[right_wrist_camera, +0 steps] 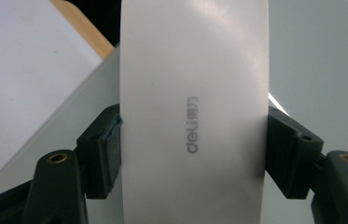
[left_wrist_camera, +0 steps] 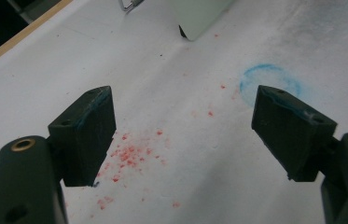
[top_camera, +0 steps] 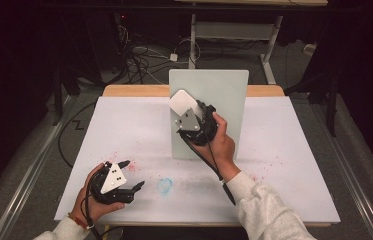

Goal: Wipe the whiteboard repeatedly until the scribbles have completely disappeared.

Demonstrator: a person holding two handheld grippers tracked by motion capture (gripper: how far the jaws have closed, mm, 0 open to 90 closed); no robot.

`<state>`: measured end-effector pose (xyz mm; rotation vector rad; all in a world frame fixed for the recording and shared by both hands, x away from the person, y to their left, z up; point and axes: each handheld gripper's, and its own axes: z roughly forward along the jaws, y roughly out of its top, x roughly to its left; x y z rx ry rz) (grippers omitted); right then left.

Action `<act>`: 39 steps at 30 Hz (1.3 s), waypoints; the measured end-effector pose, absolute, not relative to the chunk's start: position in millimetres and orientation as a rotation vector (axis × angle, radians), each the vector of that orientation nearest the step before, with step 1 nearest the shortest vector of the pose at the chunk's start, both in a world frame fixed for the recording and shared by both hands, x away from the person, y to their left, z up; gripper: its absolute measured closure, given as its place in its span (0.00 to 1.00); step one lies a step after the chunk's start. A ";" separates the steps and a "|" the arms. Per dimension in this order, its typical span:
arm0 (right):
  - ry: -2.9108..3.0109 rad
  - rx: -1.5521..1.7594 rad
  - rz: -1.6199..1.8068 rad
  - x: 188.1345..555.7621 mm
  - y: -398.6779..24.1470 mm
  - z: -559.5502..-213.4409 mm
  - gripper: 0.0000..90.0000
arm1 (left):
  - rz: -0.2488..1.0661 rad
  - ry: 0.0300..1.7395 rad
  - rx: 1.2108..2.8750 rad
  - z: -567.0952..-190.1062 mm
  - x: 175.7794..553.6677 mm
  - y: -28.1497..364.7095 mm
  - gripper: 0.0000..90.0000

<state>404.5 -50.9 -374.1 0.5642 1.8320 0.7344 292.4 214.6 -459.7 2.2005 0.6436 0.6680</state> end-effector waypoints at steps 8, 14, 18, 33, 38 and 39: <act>1.759 0.669 0.761 406.6 -94.9 -367.7 0.34 | 0.665 0.646 2.199 -460.1 292.8 215.2 0.23; 1.716 0.743 0.773 406.5 -132.2 -365.5 0.34 | 0.663 0.647 2.206 -461.1 293.6 213.1 0.23; 1.697 0.792 0.782 406.1 -153.3 -364.6 0.34 | 0.663 0.647 2.207 -461.8 294.2 212.0 0.23; 1.733 0.824 0.832 396.6 -188.1 -365.5 0.34 | 0.649 0.636 2.220 -464.6 299.2 208.9 0.23; 1.763 0.773 0.885 385.4 -187.9 -363.6 0.34 | 0.656 0.633 2.220 -463.7 298.2 208.9 0.23; 1.777 0.766 0.914 382.7 -188.3 -362.7 0.34 | 0.657 0.633 2.218 -463.5 297.6 208.7 0.23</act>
